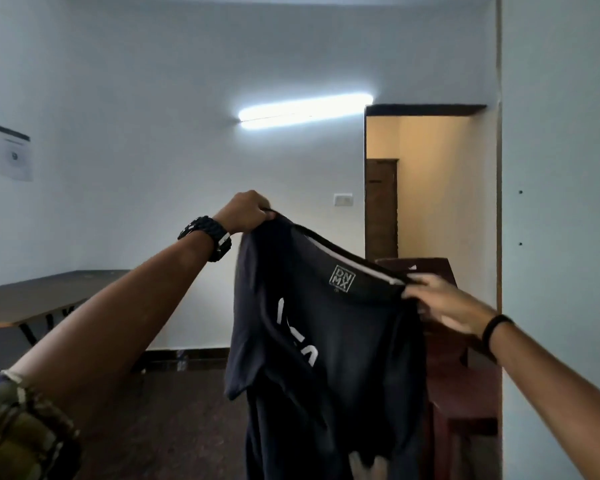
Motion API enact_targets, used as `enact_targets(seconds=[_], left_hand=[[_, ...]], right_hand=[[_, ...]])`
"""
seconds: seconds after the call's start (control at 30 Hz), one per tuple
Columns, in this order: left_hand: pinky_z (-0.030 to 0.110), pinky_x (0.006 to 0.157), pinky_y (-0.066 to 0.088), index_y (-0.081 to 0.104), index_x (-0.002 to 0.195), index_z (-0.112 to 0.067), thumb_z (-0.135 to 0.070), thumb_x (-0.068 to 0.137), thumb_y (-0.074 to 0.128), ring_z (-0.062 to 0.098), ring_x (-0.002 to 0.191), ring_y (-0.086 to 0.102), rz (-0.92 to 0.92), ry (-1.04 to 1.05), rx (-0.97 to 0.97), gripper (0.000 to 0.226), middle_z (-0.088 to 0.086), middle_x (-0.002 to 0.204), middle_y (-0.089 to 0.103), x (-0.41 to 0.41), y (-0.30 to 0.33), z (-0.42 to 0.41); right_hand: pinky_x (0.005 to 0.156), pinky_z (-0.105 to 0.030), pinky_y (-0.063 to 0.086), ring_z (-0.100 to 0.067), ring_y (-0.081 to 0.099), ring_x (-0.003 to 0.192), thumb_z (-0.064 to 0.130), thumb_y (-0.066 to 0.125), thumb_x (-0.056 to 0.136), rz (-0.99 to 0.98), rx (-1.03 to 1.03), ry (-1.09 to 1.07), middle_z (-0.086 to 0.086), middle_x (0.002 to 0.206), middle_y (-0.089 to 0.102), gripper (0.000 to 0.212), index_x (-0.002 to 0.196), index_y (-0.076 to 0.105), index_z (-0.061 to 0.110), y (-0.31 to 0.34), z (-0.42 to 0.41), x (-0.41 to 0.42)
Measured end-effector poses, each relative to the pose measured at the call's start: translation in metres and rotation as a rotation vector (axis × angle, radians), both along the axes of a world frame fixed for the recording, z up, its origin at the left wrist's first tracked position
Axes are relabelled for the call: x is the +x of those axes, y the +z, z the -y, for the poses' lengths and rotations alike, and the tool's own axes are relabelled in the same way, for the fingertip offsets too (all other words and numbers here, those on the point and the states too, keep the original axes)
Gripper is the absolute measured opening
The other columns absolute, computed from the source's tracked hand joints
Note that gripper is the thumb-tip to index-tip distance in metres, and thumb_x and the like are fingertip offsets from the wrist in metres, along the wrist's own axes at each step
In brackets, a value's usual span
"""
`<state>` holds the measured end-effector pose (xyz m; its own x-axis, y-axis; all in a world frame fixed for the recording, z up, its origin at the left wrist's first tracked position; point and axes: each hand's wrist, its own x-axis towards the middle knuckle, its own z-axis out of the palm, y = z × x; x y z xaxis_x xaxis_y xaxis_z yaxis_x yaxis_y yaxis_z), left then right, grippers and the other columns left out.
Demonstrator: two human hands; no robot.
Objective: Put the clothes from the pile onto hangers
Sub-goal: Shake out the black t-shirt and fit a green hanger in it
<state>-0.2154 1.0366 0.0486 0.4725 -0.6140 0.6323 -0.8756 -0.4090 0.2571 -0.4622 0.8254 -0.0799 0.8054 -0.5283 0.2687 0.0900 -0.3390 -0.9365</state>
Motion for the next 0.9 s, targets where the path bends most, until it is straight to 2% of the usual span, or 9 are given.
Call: enact_targets(seconds=[0.1, 0.17, 0.3, 0.43, 0.53, 0.6, 0.67, 0.8, 0.9], left_hand=[[0.027, 0.060, 0.035, 0.060, 0.070, -0.002, -0.013, 0.090, 0.059, 0.023, 0.072, 0.046, -0.219, -0.109, -0.191, 0.023, 0.008, 0.070, 0.052, 0.007, 0.013, -0.007], [0.025, 0.063, 0.042, 0.063, 0.078, -0.003, -0.012, 0.092, 0.059, 0.020, 0.070, 0.052, -0.302, -0.205, -0.333, 0.018, 0.006, 0.075, 0.058, 0.003, 0.026, -0.013], [0.026, 0.070, 0.048, 0.067, 0.080, -0.011, -0.021, 0.091, 0.064, 0.018, 0.077, 0.061, -0.251, -0.313, -0.385, 0.015, 0.008, 0.087, 0.066, -0.009, 0.062, -0.032], [0.021, 0.070, 0.052, 0.073, 0.089, -0.009, -0.019, 0.085, 0.070, 0.012, 0.078, 0.066, -0.165, -0.441, -0.402, 0.011, 0.005, 0.089, 0.072, -0.024, 0.081, -0.050], [0.014, 0.063, 0.050, 0.073, 0.085, -0.011, -0.018, 0.087, 0.068, 0.005, 0.069, 0.065, -0.131, -0.517, -0.460, 0.009, -0.001, 0.080, 0.071, -0.043, 0.092, -0.057], [0.019, 0.062, 0.048, 0.071, 0.078, -0.011, -0.020, 0.090, 0.065, 0.010, 0.066, 0.062, -0.115, -0.460, -0.503, 0.017, 0.000, 0.076, 0.067, -0.049, 0.101, -0.057], [0.026, 0.062, 0.042, 0.062, 0.070, -0.001, -0.015, 0.091, 0.063, 0.018, 0.063, 0.052, -0.152, -0.373, -0.475, 0.025, 0.009, 0.072, 0.060, -0.054, 0.109, -0.056], [0.023, 0.059, 0.043, 0.063, 0.085, 0.006, -0.010, 0.090, 0.062, 0.019, 0.066, 0.055, -0.339, -0.400, -0.266, 0.017, 0.012, 0.078, 0.062, -0.077, 0.116, -0.068], [0.022, 0.067, 0.048, 0.065, 0.095, 0.007, -0.014, 0.087, 0.065, 0.017, 0.077, 0.061, -0.280, -0.484, -0.144, 0.022, 0.012, 0.089, 0.067, -0.096, 0.123, -0.094]], right_hand=[[0.063, -0.021, 0.047, -0.013, 0.056, 0.078, 0.011, 0.051, 0.096, 0.073, -0.060, -0.059, -0.005, 0.088, 0.060, 0.011, 0.089, 0.059, 0.012, 0.054, -0.014, -0.011], [0.059, -0.019, 0.051, -0.017, 0.061, 0.076, 0.017, 0.052, 0.095, 0.134, -0.079, -0.029, -0.009, 0.088, 0.065, 0.019, 0.103, 0.061, 0.002, 0.084, -0.014, -0.016], [0.072, -0.026, 0.057, -0.020, 0.069, 0.093, 0.035, 0.078, 0.068, 0.187, -0.034, 0.269, -0.011, 0.107, 0.070, 0.048, 0.109, 0.069, 0.010, 0.133, -0.009, -0.050], [0.083, -0.030, 0.055, -0.026, 0.065, 0.103, 0.016, 0.086, 0.055, 0.190, -0.115, 0.377, -0.017, 0.117, 0.066, 0.061, 0.113, 0.068, 0.003, 0.162, 0.000, -0.074], [0.081, -0.026, 0.056, -0.025, 0.066, 0.101, 0.026, 0.085, 0.066, 0.297, -0.209, 0.205, -0.012, 0.108, 0.071, 0.048, 0.105, 0.069, 0.004, 0.184, -0.011, -0.079], [0.083, -0.028, 0.056, -0.025, 0.066, 0.098, 0.022, 0.070, 0.084, 0.443, -0.348, -0.028, -0.006, 0.097, 0.073, 0.019, 0.098, 0.070, 0.010, 0.197, -0.024, -0.076], [0.081, -0.030, 0.054, -0.021, 0.067, 0.091, 0.023, 0.064, 0.090, 0.501, -0.579, -0.261, -0.004, 0.093, 0.072, 0.012, 0.094, 0.072, 0.015, 0.208, -0.036, -0.070], [0.060, -0.028, 0.033, -0.020, 0.047, 0.062, 0.040, 0.062, 0.089, 0.149, -0.973, -0.368, -0.012, 0.067, 0.049, 0.043, 0.067, 0.060, 0.003, 0.219, -0.070, -0.068], [0.065, -0.032, 0.042, -0.021, 0.055, 0.066, 0.048, 0.059, 0.088, 0.115, -1.009, -0.328, -0.010, 0.069, 0.055, 0.054, 0.074, 0.062, -0.004, 0.225, -0.093, -0.081]])
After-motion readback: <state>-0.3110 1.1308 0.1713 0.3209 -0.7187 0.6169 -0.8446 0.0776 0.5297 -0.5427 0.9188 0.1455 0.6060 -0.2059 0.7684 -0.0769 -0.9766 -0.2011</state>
